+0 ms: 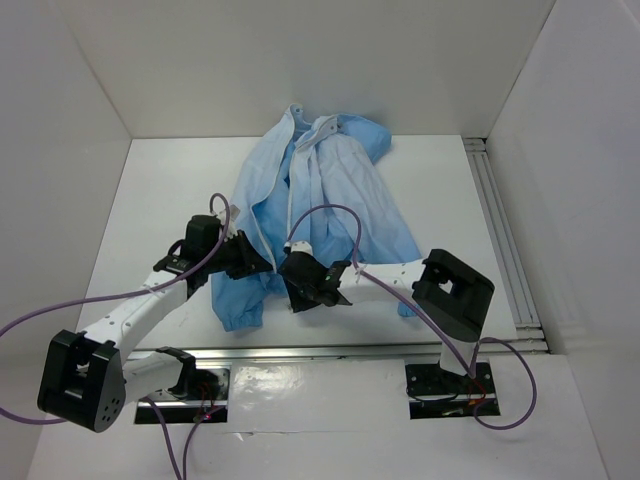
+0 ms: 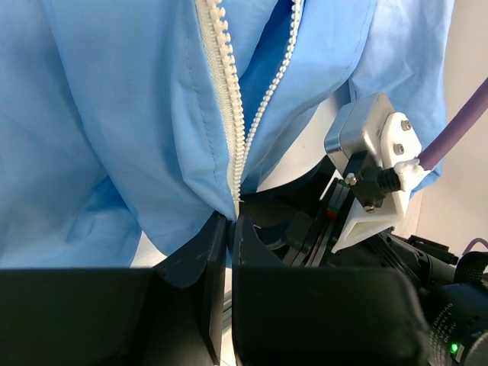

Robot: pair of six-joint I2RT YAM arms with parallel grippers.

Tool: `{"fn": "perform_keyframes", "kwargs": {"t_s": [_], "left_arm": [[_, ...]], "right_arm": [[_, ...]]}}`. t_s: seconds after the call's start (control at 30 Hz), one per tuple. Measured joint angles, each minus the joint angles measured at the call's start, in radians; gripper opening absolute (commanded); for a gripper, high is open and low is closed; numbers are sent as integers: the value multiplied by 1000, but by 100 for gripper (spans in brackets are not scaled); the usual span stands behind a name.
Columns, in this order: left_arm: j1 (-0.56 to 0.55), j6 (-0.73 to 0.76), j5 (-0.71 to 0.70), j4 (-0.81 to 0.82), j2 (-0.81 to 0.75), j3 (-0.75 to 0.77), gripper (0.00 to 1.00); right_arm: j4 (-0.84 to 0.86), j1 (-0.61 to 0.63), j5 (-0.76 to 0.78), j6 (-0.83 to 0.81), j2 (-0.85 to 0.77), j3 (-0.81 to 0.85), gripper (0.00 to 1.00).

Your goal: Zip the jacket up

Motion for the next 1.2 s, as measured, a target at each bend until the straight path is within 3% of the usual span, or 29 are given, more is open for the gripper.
{"fn": "perform_keyframes", "kwargs": {"t_s": [0.3, 0.33, 0.5, 0.7, 1.0, 1.2], "left_arm": [[0, 0, 0, 0, 0, 0, 0], [0, 0, 0, 0, 0, 0, 0], [0, 0, 0, 0, 0, 0, 0], [0, 19, 2, -4, 0, 0, 0], [2, 22, 50, 11, 52, 0, 0], [2, 23, 53, 15, 50, 0, 0]], "right_arm": [[6, 0, 0, 7, 2, -3, 39], [9, 0, 0, 7, 5, -3, 27], [27, -1, -5, 15, 16, 0, 0], [31, -13, -38, 1, -52, -64, 0], [185, -115, -264, -114, -463, -321, 0], [257, -117, -338, -190, -641, -288, 0]]}}
